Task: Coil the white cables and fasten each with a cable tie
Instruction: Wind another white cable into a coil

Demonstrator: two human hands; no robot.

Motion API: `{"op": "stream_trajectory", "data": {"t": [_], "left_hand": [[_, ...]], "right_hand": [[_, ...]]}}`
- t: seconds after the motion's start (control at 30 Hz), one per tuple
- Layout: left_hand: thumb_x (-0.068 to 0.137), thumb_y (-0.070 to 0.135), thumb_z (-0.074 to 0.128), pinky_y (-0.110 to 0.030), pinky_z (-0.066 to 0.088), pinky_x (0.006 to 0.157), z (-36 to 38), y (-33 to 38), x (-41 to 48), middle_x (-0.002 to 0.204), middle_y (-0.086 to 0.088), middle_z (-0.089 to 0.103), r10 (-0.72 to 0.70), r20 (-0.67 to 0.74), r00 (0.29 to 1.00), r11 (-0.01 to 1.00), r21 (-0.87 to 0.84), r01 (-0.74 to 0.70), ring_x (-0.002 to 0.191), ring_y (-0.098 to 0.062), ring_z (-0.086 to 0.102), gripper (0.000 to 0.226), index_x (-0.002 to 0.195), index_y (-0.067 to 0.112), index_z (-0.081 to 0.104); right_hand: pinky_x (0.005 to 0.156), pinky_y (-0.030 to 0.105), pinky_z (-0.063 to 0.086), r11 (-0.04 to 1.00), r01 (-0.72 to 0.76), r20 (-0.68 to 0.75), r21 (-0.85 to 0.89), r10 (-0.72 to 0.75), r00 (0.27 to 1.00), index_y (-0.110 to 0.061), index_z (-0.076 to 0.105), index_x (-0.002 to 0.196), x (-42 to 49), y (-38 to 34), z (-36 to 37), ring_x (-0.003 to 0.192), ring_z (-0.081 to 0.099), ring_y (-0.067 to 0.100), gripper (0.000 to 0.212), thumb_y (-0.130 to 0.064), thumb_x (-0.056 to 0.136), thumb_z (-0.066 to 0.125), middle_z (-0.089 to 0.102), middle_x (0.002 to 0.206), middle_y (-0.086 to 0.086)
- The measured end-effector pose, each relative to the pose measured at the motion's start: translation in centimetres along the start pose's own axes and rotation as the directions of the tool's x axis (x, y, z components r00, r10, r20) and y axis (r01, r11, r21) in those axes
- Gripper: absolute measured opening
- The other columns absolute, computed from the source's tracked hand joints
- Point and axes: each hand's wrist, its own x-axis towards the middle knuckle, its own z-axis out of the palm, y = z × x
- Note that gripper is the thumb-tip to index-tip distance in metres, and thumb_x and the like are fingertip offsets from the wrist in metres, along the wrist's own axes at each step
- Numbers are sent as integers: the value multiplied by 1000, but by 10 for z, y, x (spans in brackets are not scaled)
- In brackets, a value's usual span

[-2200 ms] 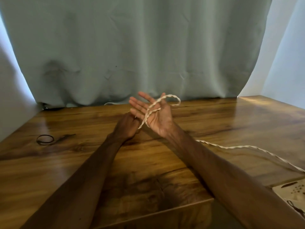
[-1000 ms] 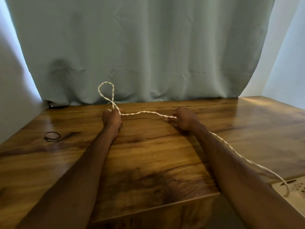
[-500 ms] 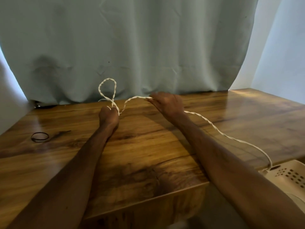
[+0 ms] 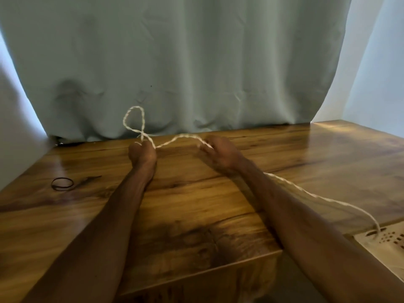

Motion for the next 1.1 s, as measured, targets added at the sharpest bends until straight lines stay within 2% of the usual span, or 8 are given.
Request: {"op": "stream_trajectory", "data": {"t": [0.1, 0.2, 0.3, 0.37, 0.5, 0.67, 0.83, 1.1], "left_hand": [[103, 26, 49, -36, 51, 88, -17, 8, 6, 130, -18, 66, -26, -191, 981, 999, -22, 22, 117, -37, 64, 38, 127, 1, 63], [105, 19, 46, -33, 46, 85, -20, 9, 4, 133, -16, 65, -29, -266, 964, 999, 24, 37, 121, -33, 63, 35, 130, 2, 62], [107, 23, 44, -36, 48, 92, -21, 12, -7, 136, -19, 63, 1, -223, 975, 995, 97, 21, 123, -36, 61, 38, 131, -1, 61], [106, 28, 47, -38, 49, 88, -17, 9, -14, 133, -22, 64, 34, -124, 992, 987, 158, -14, 120, -39, 62, 41, 128, -3, 61], [106, 33, 48, -38, 51, 82, 0, 9, -31, 128, -21, 66, 131, 102, 986, 955, 255, -153, 114, -39, 63, 41, 122, -2, 64], [105, 28, 48, -34, 43, 73, 3, 8, -40, 123, -17, 68, 121, 166, 979, 944, 286, -165, 107, -36, 64, 36, 120, 0, 65], [104, 25, 47, -35, 44, 71, -11, 9, -35, 117, -16, 70, 96, 24, 995, 948, 303, -99, 97, -35, 65, 34, 116, 1, 67], [103, 34, 53, -36, 42, 72, -14, 13, -39, 98, -7, 57, 141, 73, 987, 917, 366, -158, 85, -26, 53, 32, 106, 5, 64]], "right_hand": [[62, 32, 45, 936, -192, 68, -295, 221, 973, -32, 74, 84, -9, 35, -27, 73, 65, 20, 31, -62, 87, 66, 69, 74, -5], [83, 39, 43, 828, -415, -403, -377, 257, 878, -26, 78, 98, -11, 51, -52, 102, 63, 33, 22, -45, 92, 67, 73, 97, 5], [90, 43, 34, 870, -446, -731, -207, 165, 662, -25, 77, 95, -8, 46, -54, 107, 57, 30, 37, -51, 100, 52, 72, 101, 0], [94, 47, 44, 964, -230, -766, 132, 246, 594, -24, 79, 94, -2, 35, -45, 102, 64, 25, 48, -57, 103, 45, 75, 98, -2], [93, 55, 52, 862, 192, -611, 469, 160, 776, -16, 75, 109, 12, 3, -18, 105, 69, 20, 28, -35, 99, 57, 75, 109, 5], [118, 46, 30, 996, -37, -259, -76, 16, 966, -20, 49, 146, 16, -6, 5, 143, 38, 26, 99, -68, 66, 80, 45, 152, 6], [115, 48, 31, 856, -467, -200, -223, 428, 881, -5, 27, 153, 7, 8, -6, 138, 32, 37, 137, -61, 47, 95, 30, 153, 19], [105, 42, 43, 890, -418, -402, -182, 321, 858, -5, 39, 145, -5, 1, -18, 124, 48, 38, 90, -20, 72, 88, 42, 138, 21]]}}
